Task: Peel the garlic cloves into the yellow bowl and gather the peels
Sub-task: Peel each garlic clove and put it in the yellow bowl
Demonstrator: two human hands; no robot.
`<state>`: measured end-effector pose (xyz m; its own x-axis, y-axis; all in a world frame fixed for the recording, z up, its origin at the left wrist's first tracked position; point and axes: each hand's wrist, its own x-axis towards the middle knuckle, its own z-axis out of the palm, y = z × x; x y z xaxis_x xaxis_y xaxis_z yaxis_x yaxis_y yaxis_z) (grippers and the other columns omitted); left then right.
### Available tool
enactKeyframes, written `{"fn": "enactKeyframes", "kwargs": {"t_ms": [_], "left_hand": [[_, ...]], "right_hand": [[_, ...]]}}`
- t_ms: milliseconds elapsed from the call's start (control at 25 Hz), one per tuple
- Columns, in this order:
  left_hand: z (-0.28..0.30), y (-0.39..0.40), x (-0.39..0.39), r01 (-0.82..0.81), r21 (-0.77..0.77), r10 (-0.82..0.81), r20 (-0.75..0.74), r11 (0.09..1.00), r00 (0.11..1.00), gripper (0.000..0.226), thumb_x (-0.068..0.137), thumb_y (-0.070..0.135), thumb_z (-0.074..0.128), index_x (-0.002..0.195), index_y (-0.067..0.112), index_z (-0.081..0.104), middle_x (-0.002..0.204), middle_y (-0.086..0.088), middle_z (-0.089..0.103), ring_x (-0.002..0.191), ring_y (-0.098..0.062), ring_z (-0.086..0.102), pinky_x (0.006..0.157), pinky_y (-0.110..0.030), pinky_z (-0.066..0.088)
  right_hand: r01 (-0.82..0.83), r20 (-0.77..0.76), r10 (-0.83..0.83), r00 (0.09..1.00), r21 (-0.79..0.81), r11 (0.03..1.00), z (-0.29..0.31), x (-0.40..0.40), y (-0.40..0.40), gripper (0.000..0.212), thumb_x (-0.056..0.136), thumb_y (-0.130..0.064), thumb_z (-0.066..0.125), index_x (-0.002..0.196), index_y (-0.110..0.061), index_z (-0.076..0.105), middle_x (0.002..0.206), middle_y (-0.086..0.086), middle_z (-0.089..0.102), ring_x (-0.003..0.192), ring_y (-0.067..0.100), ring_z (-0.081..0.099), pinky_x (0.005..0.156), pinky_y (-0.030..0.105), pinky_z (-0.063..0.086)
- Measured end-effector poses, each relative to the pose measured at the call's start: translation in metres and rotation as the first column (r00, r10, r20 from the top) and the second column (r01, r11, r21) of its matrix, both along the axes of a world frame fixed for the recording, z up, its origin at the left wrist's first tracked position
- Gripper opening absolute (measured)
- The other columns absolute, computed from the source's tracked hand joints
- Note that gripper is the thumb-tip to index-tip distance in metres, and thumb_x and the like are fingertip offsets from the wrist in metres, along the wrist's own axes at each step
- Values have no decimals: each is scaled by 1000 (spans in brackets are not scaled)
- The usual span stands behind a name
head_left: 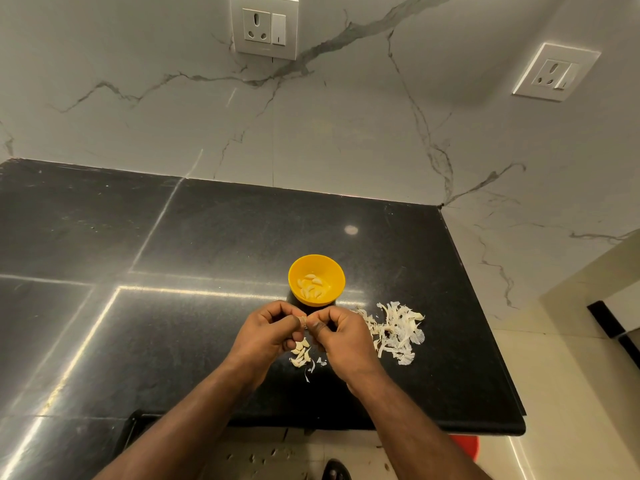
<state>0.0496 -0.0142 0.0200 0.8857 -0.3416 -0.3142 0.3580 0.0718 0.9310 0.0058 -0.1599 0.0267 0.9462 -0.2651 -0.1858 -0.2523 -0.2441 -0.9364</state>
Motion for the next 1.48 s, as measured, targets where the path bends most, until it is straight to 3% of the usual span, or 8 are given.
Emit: {"fn": "enactKeyframes", "kwargs": {"t_ms": [120, 360, 680, 840, 920, 1040, 1200, 1480], "left_hand": [[-3, 2, -1, -15, 80, 6, 108, 997, 994, 8, 91, 1, 66, 90, 6, 72, 74, -8, 69, 70, -17, 61, 63, -31, 51], [-1, 2, -3, -53, 274, -33, 301, 960, 953, 6, 90, 11, 71, 89, 17, 74, 78, -3, 74, 70, -14, 67, 65, -36, 56], [-2, 3, -6, -44, 274, -40, 295, 961, 955, 5, 89, 16, 74, 89, 20, 76, 83, 0, 77, 78, -16, 72, 73, -36, 60], [-4, 2, -5, -37, 242, -28, 261, 969, 965, 8, 90, 7, 70, 90, 15, 75, 81, -5, 76, 78, -22, 72, 73, -37, 60], [-5, 0, -4, -28, 203, -15, 208, 979, 978, 10, 91, 3, 68, 90, 11, 74, 77, -8, 74, 73, -19, 70, 68, -30, 59], [-6, 0, -4, -13, 100, 2, 109, 995, 994, 11, 92, -1, 64, 94, 6, 73, 76, -11, 72, 70, -17, 66, 64, -24, 53], [-8, 3, -3, -11, 19, 10, 28, 1000, 1000, 10, 94, 0, 62, 98, 4, 71, 80, -12, 72, 76, -21, 66, 70, -29, 55], [-8, 1, -5, 61, -22, -61, -17, 998, 998, 13, 95, 2, 62, 102, 5, 72, 87, -12, 70, 81, -20, 64, 72, -31, 53]], "right_hand": [[23, 42, -22, 999, -34, 999, 1, 1, -3, 5, 91, -21, 73, 93, -23, 77, 82, -8, 75, 72, 1, 66, 68, 20, 52], [73, -15, -72, 997, 195, 978, 10, 3, -2, 8, 91, -19, 73, 87, -12, 76, 78, 6, 74, 66, 10, 66, 67, 27, 58], [102, -80, -79, 994, 347, 932, 8, 3, -1, 10, 88, 0, 72, 95, -7, 73, 90, 15, 76, 79, 22, 75, 74, 32, 61], [88, -47, -79, 996, 249, 964, 3, 2, -4, 17, 86, 1, 73, 95, -13, 71, 87, 12, 75, 77, 22, 75, 73, 35, 62], [69, -18, -68, 998, 89, 994, 0, 1, -8, 21, 85, 0, 71, 94, -19, 73, 83, 3, 75, 78, 15, 73, 76, 36, 62], [24, -12, -27, 1000, -227, 974, -1, -3, -19, 23, 88, -8, 67, 98, -25, 77, 87, -16, 72, 85, -2, 67, 81, 20, 56], [-52, -108, 7, 994, -418, 907, 0, -8, -39, 28, 88, -7, 63, 107, -23, 77, 107, -15, 67, 100, 3, 62, 91, 22, 50], [-55, 32, 53, 998, 72, 996, 3, -3, -20, 20, 91, -5, 70, 102, -21, 75, 87, 1, 77, 79, 11, 72, 71, 24, 57]]}}
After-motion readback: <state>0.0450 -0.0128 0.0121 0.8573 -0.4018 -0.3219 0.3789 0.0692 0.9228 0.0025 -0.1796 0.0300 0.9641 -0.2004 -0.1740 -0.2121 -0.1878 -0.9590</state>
